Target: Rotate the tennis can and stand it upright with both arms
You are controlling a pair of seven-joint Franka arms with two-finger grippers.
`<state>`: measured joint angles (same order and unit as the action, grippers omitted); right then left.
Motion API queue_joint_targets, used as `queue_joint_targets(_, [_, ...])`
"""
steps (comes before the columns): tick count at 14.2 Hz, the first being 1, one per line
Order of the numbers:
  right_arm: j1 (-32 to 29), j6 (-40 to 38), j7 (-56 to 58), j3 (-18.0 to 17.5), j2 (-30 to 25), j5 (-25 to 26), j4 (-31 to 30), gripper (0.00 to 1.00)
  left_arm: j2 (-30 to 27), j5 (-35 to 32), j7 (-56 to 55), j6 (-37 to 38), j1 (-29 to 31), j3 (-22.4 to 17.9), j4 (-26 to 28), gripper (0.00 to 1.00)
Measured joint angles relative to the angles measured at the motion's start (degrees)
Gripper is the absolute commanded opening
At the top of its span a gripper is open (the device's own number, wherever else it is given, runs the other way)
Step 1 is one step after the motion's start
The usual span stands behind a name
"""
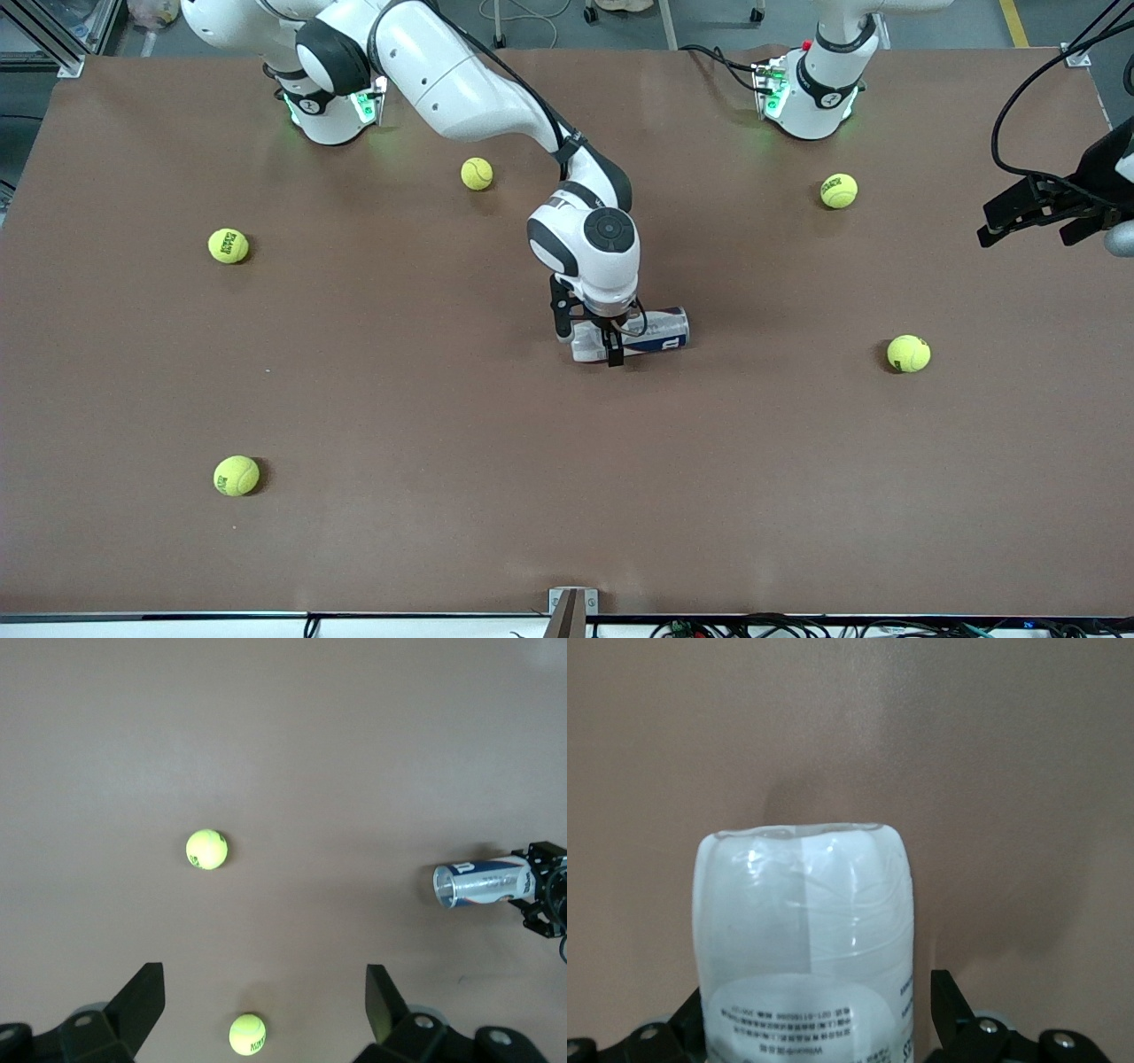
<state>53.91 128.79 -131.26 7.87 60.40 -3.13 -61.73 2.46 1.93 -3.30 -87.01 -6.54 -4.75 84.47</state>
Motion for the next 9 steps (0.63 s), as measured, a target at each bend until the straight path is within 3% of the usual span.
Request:
queue_joint_targets(4, [0.0,-0.01,0.0,0.03,-0.02,0.02,0.81,1.0,2.33,0.42,-0.83,1.9,-1.31,1.12,1.21,1.0])
queue_joint_targets(9, [0.0,-0.99,0.0,0.16,-0.13,0.02,1.86,1.0,7.22,8.93,-6.58,2.17,-3.53,4.48,5.15,1.0])
